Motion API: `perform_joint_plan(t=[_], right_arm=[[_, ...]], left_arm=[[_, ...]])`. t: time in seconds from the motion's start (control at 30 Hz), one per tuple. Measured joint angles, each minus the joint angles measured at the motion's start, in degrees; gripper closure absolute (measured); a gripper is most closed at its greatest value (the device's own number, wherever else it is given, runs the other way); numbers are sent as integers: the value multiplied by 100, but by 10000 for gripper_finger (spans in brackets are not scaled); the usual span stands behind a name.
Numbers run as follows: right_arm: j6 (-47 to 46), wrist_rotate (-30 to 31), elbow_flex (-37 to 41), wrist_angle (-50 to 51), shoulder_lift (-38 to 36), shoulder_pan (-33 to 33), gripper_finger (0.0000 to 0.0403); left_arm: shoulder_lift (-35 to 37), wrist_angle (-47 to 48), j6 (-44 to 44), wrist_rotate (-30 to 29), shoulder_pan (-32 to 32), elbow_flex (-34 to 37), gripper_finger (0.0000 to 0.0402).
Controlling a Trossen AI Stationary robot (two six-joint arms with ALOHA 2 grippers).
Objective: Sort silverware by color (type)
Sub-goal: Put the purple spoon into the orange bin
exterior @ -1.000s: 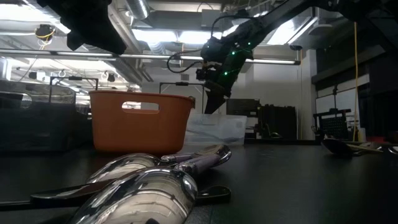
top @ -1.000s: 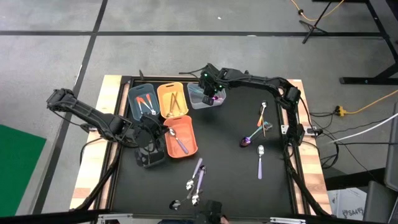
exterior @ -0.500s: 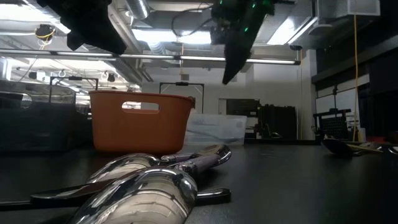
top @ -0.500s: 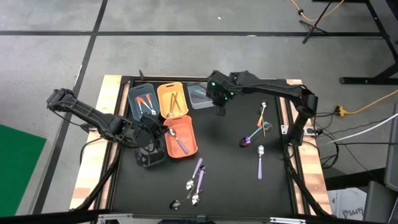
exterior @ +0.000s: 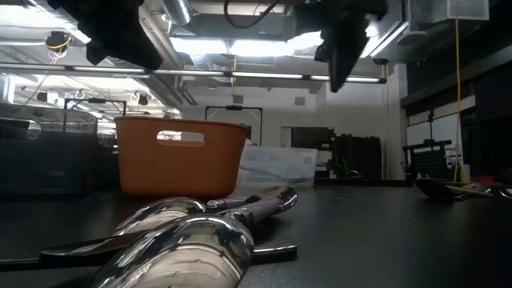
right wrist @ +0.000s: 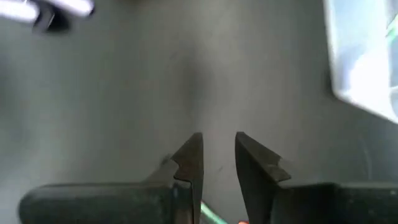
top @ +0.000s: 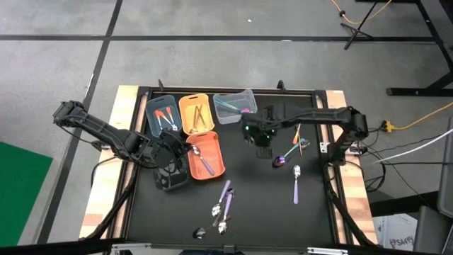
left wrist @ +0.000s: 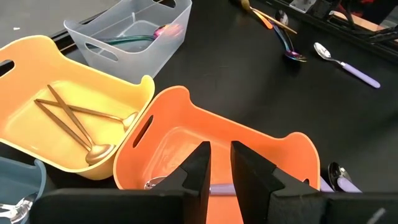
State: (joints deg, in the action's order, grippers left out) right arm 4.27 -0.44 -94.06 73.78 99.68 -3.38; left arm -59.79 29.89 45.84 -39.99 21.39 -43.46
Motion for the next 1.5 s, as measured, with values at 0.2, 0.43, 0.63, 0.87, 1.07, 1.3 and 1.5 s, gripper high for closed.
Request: perform_joint_plan(t=[0.2,0.43,0.63,0.87,1.07,1.3,1.5], right_arm=[[-303,1,0,388,-22,525,322],[-439,6,0,491,-22,903,322],[-775,40,0,704,-22,1106,322],[-1840,901,0,1007,-22,1514,322],[-2900,1472,0,1385,-22,2086,322],[-3822,2086,243,1589,-505,2678,322],[-5487,2577,1269,1598,-1717,2905,322]], left_arm=[[0,0,-2,0,2,0,346],[-2,0,0,0,0,0,346],[-2,0,0,0,0,0,346],[-2,0,0,0,2,0,346],[-2,1,0,0,0,0,346],[-2,1,0,-2,1,0,346],[-4,-15,1,0,2,0,346]])
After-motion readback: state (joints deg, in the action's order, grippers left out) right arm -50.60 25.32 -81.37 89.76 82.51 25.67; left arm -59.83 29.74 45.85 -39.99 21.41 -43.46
